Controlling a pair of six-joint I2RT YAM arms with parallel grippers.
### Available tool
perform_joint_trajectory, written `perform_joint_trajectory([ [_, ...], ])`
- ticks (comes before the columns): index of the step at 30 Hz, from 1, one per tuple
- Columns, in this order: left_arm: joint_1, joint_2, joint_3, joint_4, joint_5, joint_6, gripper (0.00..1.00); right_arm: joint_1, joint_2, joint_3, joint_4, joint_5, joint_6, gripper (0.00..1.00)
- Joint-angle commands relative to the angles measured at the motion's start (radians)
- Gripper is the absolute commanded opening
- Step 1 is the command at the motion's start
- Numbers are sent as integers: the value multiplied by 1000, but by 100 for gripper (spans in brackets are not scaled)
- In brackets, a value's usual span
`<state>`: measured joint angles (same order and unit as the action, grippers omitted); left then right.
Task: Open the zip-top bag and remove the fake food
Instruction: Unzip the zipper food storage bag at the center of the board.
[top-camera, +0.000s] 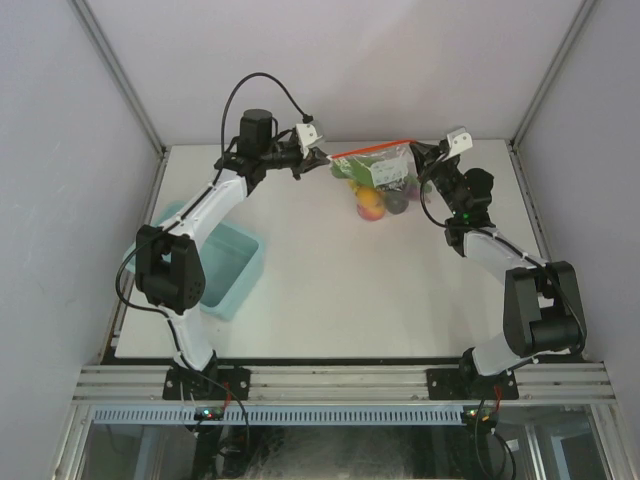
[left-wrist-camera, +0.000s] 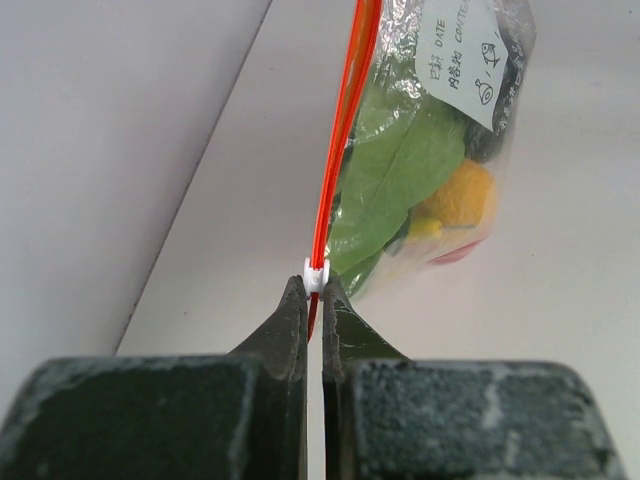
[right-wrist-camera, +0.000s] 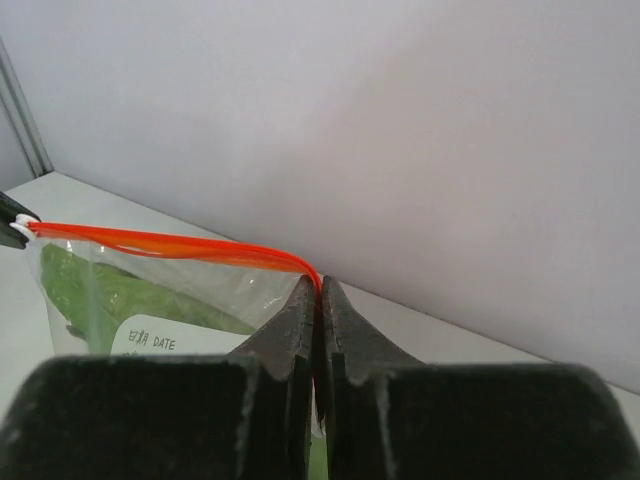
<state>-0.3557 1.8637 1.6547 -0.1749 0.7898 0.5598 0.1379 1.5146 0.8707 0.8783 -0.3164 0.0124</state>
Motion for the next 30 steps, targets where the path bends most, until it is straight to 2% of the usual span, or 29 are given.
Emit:
perform_joint_trajectory([
  [1, 23, -19, 30, -12, -18, -3, 0, -24, -57, 3, 113, 80, 9, 0],
  [6, 23, -15, 34, -14, -21, -3, 1, -25, -56, 1, 115, 84, 13, 0],
  [9, 23, -18, 32, 1, -19, -29, 19, -28, -47, 4, 124, 56, 20, 0],
  [13, 24, -41, 3, 91, 8, -138, 39, -34, -14, 34, 126, -42, 37, 0],
  [18, 38, -61, -11, 235, 51, -364, 49, -43, 33, 76, 131, -181, 61, 0],
  [21, 39, -56, -31, 366, 77, -471, 50, -43, 64, 104, 130, -244, 78, 0],
  [23, 33, -51, -47, 418, 76, -489, 50, -42, 80, 117, 134, -272, 87, 0],
  [26, 13, -44, -63, 430, 21, -439, 48, -44, 95, 130, 141, -321, 93, 0],
  [30, -30, -32, -75, 425, -51, -334, 40, -43, 118, 149, 158, -379, 112, 0],
])
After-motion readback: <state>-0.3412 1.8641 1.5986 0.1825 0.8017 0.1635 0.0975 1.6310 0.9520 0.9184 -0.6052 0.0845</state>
